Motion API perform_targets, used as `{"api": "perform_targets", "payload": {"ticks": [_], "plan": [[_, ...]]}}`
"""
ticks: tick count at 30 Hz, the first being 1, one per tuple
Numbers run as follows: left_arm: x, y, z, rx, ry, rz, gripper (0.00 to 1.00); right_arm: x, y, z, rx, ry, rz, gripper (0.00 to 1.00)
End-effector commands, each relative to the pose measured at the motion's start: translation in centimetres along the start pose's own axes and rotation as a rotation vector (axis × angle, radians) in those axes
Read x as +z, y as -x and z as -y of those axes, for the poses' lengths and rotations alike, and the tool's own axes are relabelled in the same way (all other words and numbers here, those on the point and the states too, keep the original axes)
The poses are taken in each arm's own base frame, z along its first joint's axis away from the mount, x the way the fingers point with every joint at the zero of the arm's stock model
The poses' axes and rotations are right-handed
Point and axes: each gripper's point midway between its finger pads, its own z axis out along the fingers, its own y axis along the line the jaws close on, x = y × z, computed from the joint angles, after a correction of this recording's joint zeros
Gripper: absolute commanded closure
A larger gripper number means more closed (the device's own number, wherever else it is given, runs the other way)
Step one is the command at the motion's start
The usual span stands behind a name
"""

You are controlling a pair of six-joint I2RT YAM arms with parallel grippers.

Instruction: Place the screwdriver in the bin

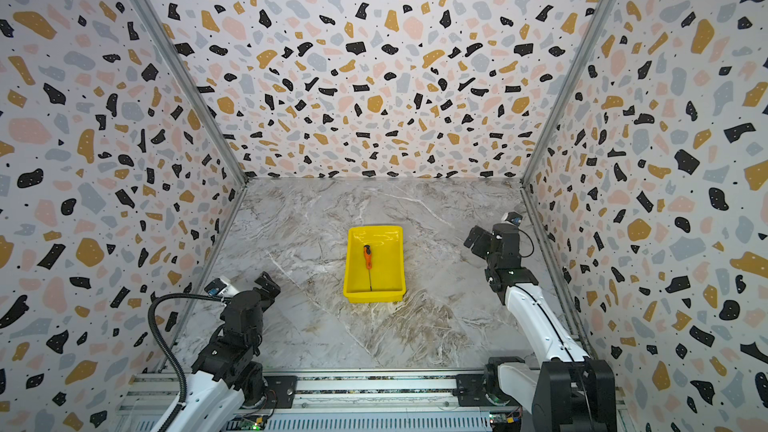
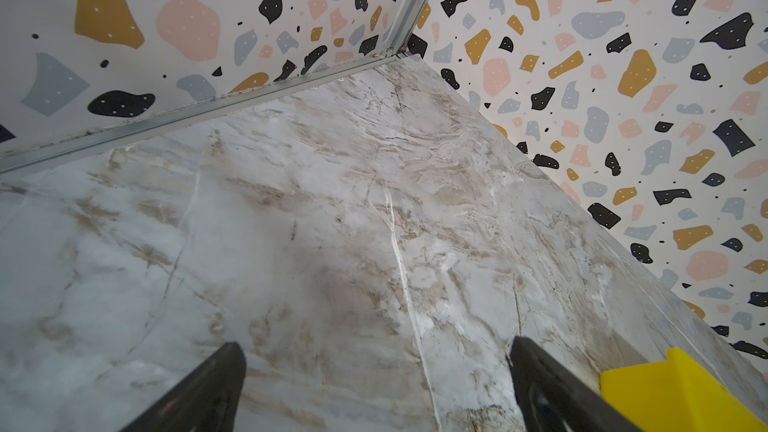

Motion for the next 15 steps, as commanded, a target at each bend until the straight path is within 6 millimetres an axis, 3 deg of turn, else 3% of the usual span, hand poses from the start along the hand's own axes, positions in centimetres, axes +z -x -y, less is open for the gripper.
{"api": "perform_targets", "payload": {"ticks": [1,9,15], "plan": [[0.1,0.3,0.3,-0.012,-0.012,0.014,0.00,-1.0,2.7,0.7,-0.144,-0.055,0.211,0.01],[0.1,0.2,0.3,-0.011,-0.013,0.012,0.00,-0.1,0.6,0.9,-0.286,-0.073,0.226,0.01],[0.1,0.2,0.3,-0.011,-0.012,0.012,0.00,0.7,0.0,-0.7,-0.378,0.020,0.277,0.01]]}}
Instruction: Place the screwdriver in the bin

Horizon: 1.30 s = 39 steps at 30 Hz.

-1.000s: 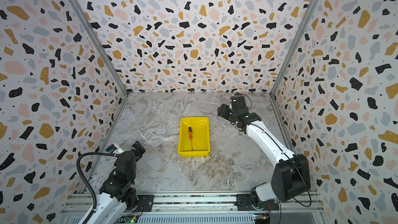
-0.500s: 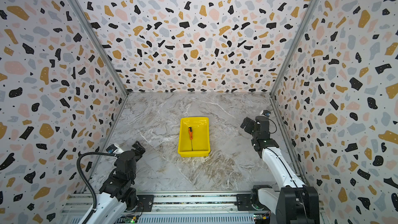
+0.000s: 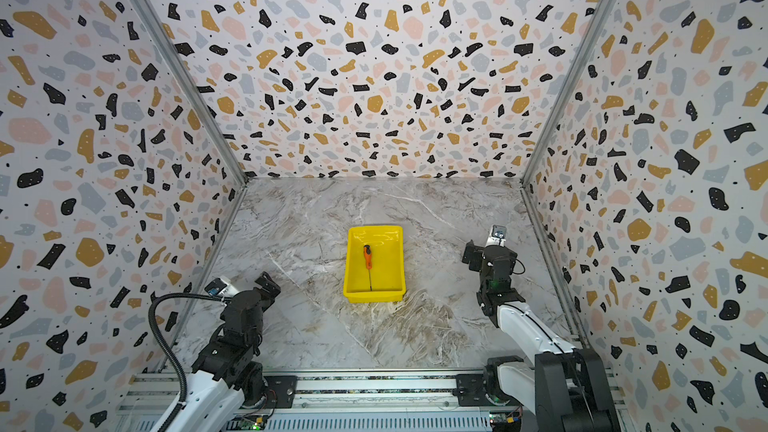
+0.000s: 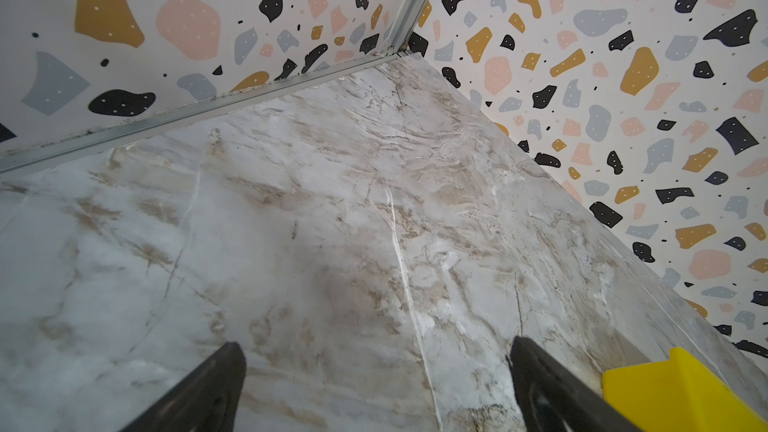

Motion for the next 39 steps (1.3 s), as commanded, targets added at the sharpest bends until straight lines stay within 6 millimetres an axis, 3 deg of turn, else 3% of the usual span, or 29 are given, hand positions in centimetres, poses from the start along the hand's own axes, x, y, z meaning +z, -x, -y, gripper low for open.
{"api": "perform_targets", "payload": {"ticks": [1,5,14,19,29,35,39], "plan": [[0.1,0.2,0.3,-0.011,-0.015,0.013,0.00,-0.1,1.8,-1.3,-0.061,0.063,0.108,0.01],[0.1,0.3,0.4,-0.010,-0.015,0.014,0.00,-0.4,1.5,-2.2,-0.078,0.122,0.141,0.01],[0.2,0.1,0.5,-0.002,-0.017,0.008,0.00,-1.2,0.2,-2.0,-0.054,0.136,0.235,0.01],[0.3,-0.2,0.8,-0.003,-0.038,-0.001,0.00,-1.6,0.4,-3.7,-0.158,0.190,0.265,0.01],[0.5,-0.5,0.6,-0.007,-0.033,-0.003,0.00,-2.6,0.0,-2.7,-0.160,0.187,0.408,0.01],[0.7,-0.5,0.5,-0.011,-0.017,-0.002,0.00,1.0,-1.2,-4.0,-0.183,0.263,0.240,0.01],[0.9,0.3,0.6,-0.019,-0.002,0.029,0.00,1.0,-1.2,-4.0,-0.185,0.269,0.239,0.01]]}}
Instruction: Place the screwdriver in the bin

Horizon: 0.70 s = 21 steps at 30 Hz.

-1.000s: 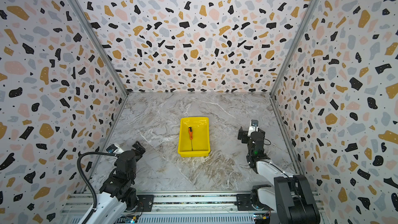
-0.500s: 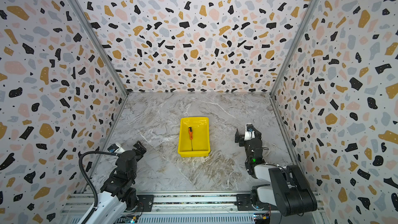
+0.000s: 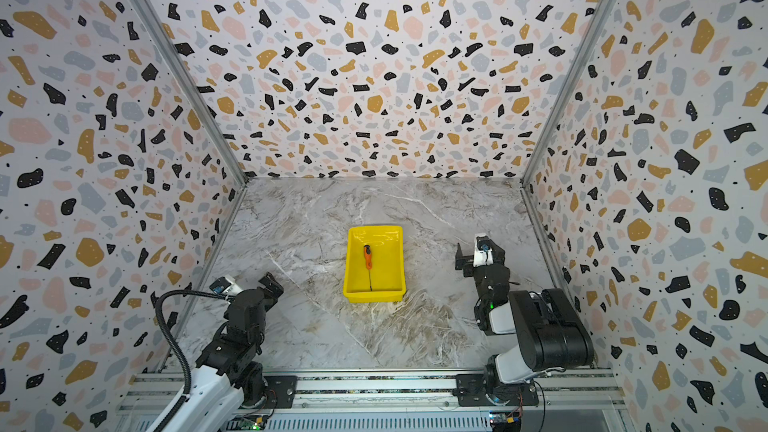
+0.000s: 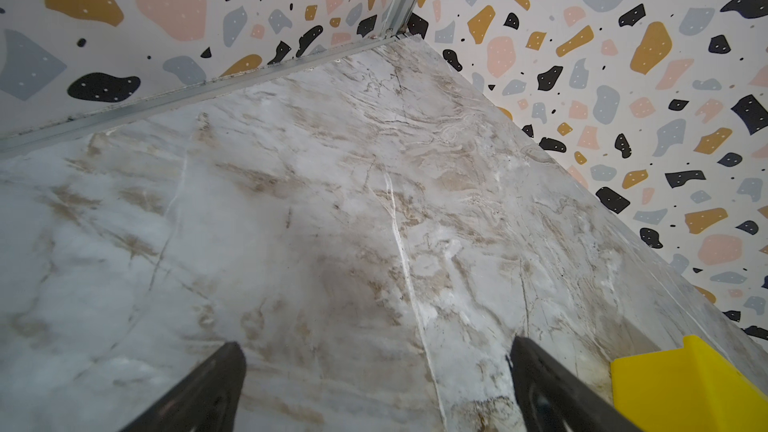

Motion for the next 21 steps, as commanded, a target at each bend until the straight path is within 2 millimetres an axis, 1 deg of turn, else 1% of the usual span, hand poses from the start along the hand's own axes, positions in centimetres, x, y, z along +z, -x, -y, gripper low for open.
{"api": "perform_targets", "payload": {"ticks": [1,3,5,7,8,9,10,11,12,13,15,18,21], "plan": [[0.1,1.7,0.7,-0.043,-0.001,0.066,0.00,0.0,-0.7,-0.7,0.006,0.042,-0.036,0.01],[0.1,3.1,1.7,-0.058,-0.006,0.098,0.00,0.0,-0.8,-0.7,0.006,0.040,-0.036,0.01],[0.1,5.4,3.2,-0.049,-0.009,0.154,0.00,0.0,-0.7,-0.6,0.002,0.034,-0.034,0.01],[0.1,7.7,4.3,0.002,0.027,0.205,0.00,0.0,-0.7,-0.6,0.003,0.034,-0.035,0.01],[0.2,9.0,5.1,0.041,0.042,0.235,0.00,0.0,-0.7,-0.6,0.003,0.034,-0.035,0.01],[0.3,9.9,6.2,0.115,0.038,0.248,0.00,0.0,-0.7,-0.7,0.003,0.033,-0.034,0.01],[0.6,10.3,7.5,0.223,0.015,0.244,0.00,0.0,-0.8,-0.7,0.003,0.034,-0.036,0.01],[0.9,10.4,8.7,0.318,-0.013,0.242,0.00,-0.1,-0.8,-0.6,0.003,0.033,-0.036,0.01],[1.3,10.4,9.0,0.369,-0.010,0.251,0.00,0.0,-0.7,-0.6,0.002,0.032,-0.035,0.01],[1.6,10.8,8.8,0.376,0.017,0.283,0.00,0.0,-0.7,-0.6,0.002,0.033,-0.033,0.01],[2.2,10.6,8.0,0.401,0.069,0.315,0.00,0.0,-0.7,-0.6,0.003,0.033,-0.033,0.01],[2.9,9.5,7.1,0.452,0.088,0.334,0.00,0.0,-0.7,-0.6,0.003,0.032,-0.033,0.01],[3.3,8.2,6.6,0.481,0.069,0.337,0.00,-0.1,-0.7,-0.7,0.002,0.034,-0.034,0.01]]}}
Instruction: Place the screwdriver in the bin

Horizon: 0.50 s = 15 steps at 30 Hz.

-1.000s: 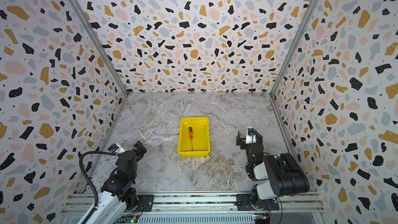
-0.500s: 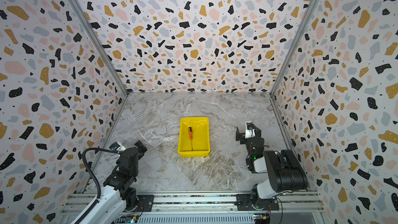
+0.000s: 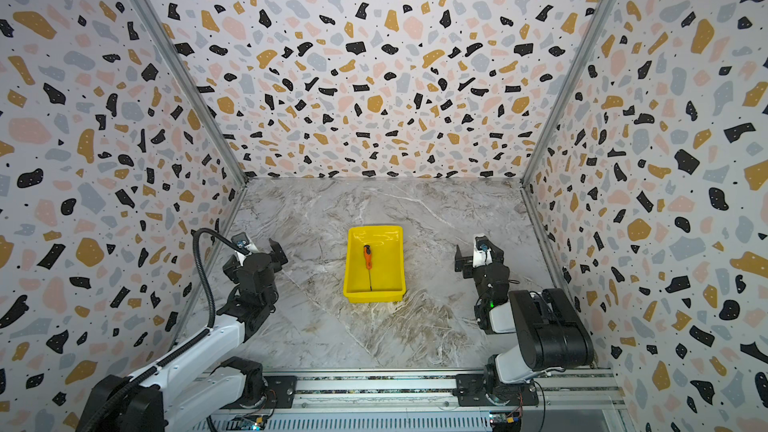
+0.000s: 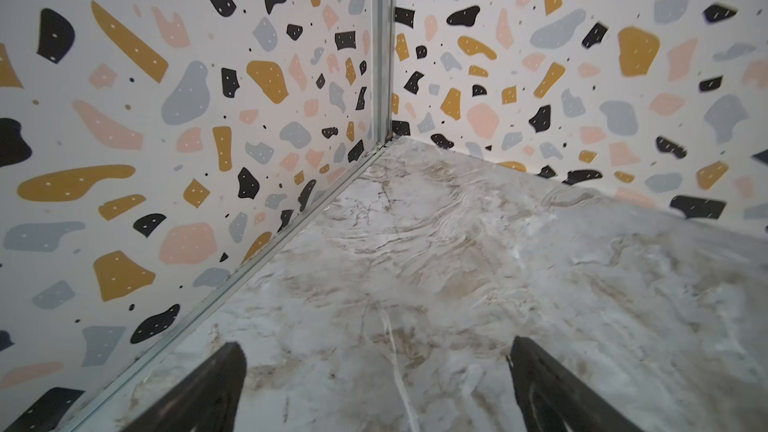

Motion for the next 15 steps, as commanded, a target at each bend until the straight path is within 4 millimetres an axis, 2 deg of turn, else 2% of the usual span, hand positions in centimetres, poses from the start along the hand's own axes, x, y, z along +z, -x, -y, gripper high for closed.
{"api": "perform_targets", "payload": {"ticks": [1,7,12,15], "plan": [[-0.1,1.3,-0.3,0.013,0.010,0.105,0.00,0.0,0.4,-0.3,0.002,0.011,0.009,0.01],[-0.1,-1.2,-0.4,0.001,-0.016,0.099,0.00,0.0,0.3,-0.2,0.001,0.010,0.007,0.01],[0.4,-1.1,-0.8,0.020,0.040,0.107,0.00,0.0,0.3,-0.2,0.001,0.010,0.008,0.01],[1.0,-1.1,-0.3,0.048,0.044,0.095,0.00,0.0,0.3,-0.2,0.002,0.012,0.006,0.01]]}}
